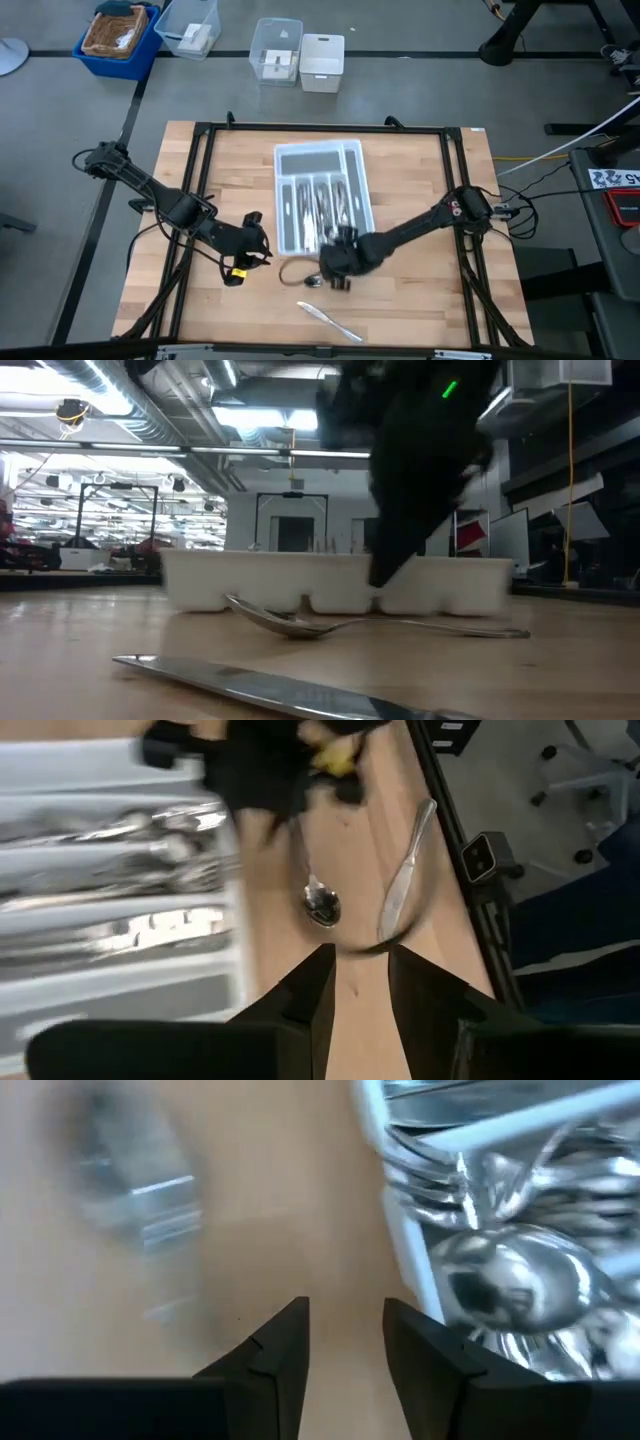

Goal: Sort silverware
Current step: Adjust the white cutlery, then put the silver spoon into the white cutlery tray

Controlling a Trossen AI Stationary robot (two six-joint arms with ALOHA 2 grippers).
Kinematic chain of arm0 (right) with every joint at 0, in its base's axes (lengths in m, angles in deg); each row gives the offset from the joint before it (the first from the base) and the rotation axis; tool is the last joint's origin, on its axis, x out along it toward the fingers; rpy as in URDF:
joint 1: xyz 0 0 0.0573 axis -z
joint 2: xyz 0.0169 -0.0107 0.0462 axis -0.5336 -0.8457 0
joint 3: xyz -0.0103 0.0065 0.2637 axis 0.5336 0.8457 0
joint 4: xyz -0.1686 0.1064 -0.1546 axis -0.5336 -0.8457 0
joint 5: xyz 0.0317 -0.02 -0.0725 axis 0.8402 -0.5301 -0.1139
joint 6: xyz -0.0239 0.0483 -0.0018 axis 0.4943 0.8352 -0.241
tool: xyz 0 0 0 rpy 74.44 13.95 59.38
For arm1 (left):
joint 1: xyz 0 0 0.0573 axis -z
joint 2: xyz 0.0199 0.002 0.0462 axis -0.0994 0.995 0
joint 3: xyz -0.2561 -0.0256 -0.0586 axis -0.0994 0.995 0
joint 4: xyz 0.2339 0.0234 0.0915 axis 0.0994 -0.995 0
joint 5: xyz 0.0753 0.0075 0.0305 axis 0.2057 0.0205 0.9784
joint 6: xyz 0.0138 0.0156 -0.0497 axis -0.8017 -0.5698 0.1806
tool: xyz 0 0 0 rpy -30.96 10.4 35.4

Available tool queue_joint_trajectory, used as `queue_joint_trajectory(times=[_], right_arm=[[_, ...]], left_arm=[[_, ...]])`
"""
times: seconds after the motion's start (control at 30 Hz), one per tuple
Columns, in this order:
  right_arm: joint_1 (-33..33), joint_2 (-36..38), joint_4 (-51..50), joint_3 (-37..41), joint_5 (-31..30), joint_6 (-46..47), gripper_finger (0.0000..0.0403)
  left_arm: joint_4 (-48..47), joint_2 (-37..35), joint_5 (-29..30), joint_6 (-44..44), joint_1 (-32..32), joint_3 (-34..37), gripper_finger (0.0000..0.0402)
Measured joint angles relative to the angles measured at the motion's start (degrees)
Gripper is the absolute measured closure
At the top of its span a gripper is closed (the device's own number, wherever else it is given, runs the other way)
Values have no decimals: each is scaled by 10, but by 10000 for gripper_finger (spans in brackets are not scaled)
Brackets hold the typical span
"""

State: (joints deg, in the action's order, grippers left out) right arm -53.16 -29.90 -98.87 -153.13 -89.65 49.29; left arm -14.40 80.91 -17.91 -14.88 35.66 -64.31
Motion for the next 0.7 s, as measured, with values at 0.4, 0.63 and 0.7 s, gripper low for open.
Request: queue_joint_trajectory(times=[0.4,0.63,0.7], right_arm=[[17,-2,-2,1,85,-20,269],[-23,-2,50,1,109,-18,269],[-34,-2,61,0,98,-18,269]], left_arm=[[-1,0,5,-11,0,0,316],[-2,0,5,-9,0,0,316],[-2,0,5,-9,0,0,316]])
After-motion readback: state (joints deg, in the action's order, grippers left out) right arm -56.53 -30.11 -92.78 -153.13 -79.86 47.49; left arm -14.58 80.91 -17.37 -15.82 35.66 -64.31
